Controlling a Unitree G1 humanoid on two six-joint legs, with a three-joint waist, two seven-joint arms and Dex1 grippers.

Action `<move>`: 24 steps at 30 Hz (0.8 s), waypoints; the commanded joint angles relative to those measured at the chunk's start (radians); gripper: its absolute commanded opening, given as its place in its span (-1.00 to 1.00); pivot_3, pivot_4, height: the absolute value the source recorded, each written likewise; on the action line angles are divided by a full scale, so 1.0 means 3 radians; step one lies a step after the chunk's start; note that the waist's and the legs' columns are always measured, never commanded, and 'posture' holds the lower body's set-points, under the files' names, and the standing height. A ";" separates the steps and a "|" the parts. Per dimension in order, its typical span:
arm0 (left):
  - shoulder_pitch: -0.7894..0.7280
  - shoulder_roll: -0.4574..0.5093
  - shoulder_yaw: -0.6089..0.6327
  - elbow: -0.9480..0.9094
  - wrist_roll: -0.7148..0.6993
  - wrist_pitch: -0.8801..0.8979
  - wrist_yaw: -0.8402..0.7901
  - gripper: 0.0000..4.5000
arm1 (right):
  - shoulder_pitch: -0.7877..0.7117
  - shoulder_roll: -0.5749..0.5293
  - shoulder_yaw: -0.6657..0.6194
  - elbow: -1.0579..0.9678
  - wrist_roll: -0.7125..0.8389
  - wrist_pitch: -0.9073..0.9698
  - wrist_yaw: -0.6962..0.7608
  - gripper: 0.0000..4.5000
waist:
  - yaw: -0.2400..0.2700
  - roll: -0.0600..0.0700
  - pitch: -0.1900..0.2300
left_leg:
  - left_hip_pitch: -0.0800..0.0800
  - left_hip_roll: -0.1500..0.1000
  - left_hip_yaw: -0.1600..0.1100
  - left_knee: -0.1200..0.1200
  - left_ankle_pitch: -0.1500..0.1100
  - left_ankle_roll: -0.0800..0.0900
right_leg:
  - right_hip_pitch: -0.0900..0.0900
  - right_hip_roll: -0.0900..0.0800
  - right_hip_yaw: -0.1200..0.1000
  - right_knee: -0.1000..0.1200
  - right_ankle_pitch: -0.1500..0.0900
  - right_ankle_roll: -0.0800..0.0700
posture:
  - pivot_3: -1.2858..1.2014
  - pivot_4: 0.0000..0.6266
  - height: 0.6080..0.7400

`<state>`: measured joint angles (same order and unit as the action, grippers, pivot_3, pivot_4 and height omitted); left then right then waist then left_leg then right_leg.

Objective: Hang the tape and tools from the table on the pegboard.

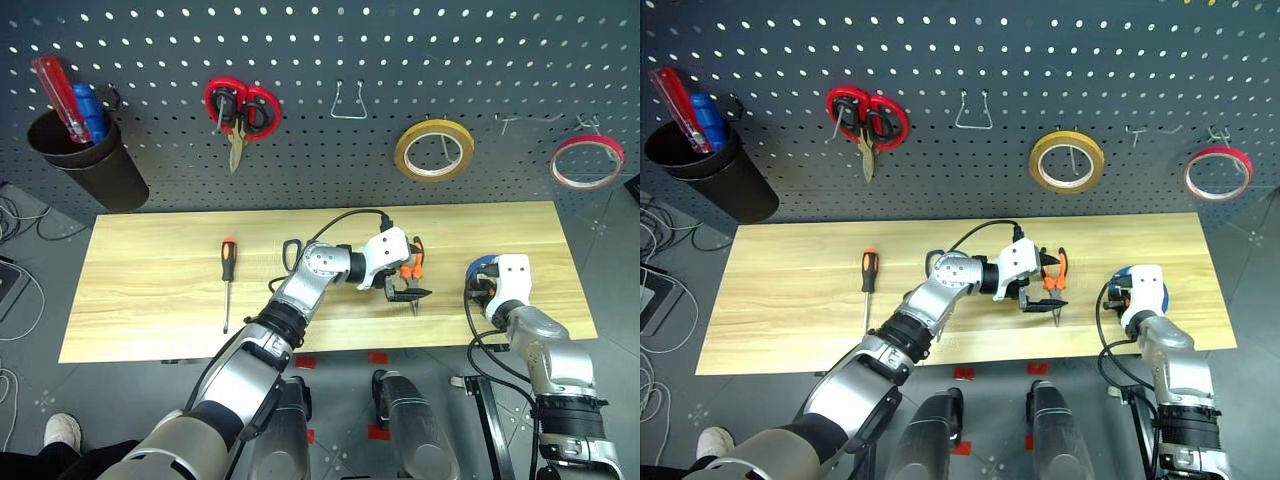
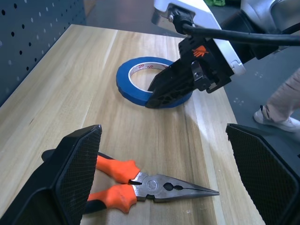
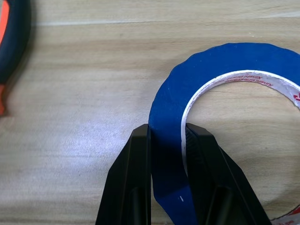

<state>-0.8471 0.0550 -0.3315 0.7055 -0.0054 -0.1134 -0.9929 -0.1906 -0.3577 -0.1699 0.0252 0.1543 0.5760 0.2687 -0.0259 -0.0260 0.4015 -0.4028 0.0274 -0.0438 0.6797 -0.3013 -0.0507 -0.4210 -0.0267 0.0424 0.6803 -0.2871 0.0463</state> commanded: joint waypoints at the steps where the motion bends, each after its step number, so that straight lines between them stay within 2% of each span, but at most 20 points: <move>1: 0.0109 0.0004 0.0067 -0.0486 -0.0128 0.0142 -0.0025 1.00 | 0.0199 -0.0069 0.0064 -0.0253 -0.0119 -0.0267 0.0031 -0.69 | -0.0004 0.0001 -0.0001 | -0.0001 0.0000 0.0000 0.0000 0.0001 -0.0002 | -0.0002 -0.0001 0.0001 0.0000 0.0000 0.0000 | 0.02 0.24 1.00; 4: 0.0330 0.0134 0.0083 -0.1044 -0.0223 0.0445 -0.0068 1.00 | 0.0358 -0.0083 0.0079 -0.0484 -0.0244 -0.0526 -0.0067 -0.69 | -0.0018 0.0011 -0.0009 | -0.0002 0.0001 0.0000 0.0000 0.0006 -0.0010 | -0.0003 -0.0007 0.0003 0.0001 0.0000 0.0000 | 0.02 0.08 1.00; 7: 0.0560 0.0281 0.0126 -0.1703 -0.0341 0.0993 0.0006 1.00 | 0.0474 -0.0071 0.0048 -0.0776 -0.0482 -0.0866 -0.0317 -0.69 | -0.0026 0.0022 -0.0020 | -0.0002 0.0003 0.0001 -0.0001 0.0009 -0.0016 | -0.0006 -0.0010 0.0004 0.0002 0.0000 0.0001 | 0.01 -0.05 1.00; 12: 0.0645 0.0265 0.0251 -0.2321 -0.0476 0.1666 0.0377 1.00 | 0.0506 0.0114 0.0069 -0.1062 -0.0755 -0.1188 -0.0740 -0.69 | -0.0017 0.0036 -0.0160 | -0.0029 0.0001 -0.0004 0.0000 0.0020 -0.0036 | -0.0026 -0.0016 -0.0010 0.0003 0.0001 0.0001 | 0.01 -0.26 1.00; 14: 0.0638 0.0228 0.0270 -0.2425 -0.0460 0.1742 0.0529 1.00 | 0.0486 0.0153 0.0146 -0.1089 -0.0931 -0.1413 -0.0867 -0.69 | -0.0005 0.0040 -0.0246 | -0.0042 -0.0002 -0.0005 0.0001 0.0021 -0.0037 | -0.0034 -0.0017 -0.0015 0.0001 0.0001 0.0001 | 0.02 -0.37 1.00; 20: 0.0537 0.0131 0.0324 -0.2416 -0.0455 0.1769 0.0785 1.00 | 0.0295 0.0134 0.0330 -0.0986 -0.1351 -0.2015 -0.1087 -0.69 | -0.0004 0.0039 -0.0447 | -0.0042 -0.0027 0.0002 0.0001 0.0021 -0.0036 | -0.0033 -0.0026 -0.0012 0.0000 0.0002 0.0003 | 0.02 -0.51 1.00; 24: 0.0451 0.0114 0.0279 -0.2291 -0.0439 0.1634 0.0784 1.00 | 0.0019 0.0050 0.0366 -0.0715 -0.1377 -0.2331 -0.1025 -0.69 | -0.0004 0.0044 -0.0539 | -0.0041 -0.0030 0.0004 0.0000 0.0021 -0.0036 | -0.0034 -0.0026 -0.0009 -0.0001 0.0002 0.0003 | 0.02 -0.58 1.00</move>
<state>-0.6937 0.0962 -0.2472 0.0234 -0.1212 0.4058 -0.7563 -0.1724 -0.3291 -0.0533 -0.1885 -0.2560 -0.0701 -0.0412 -0.0271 -0.0128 0.2398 -0.4149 0.0179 -0.0426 0.6793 -0.2949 -0.0614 -0.4310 -0.0351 0.0396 0.6797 -0.2865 0.0473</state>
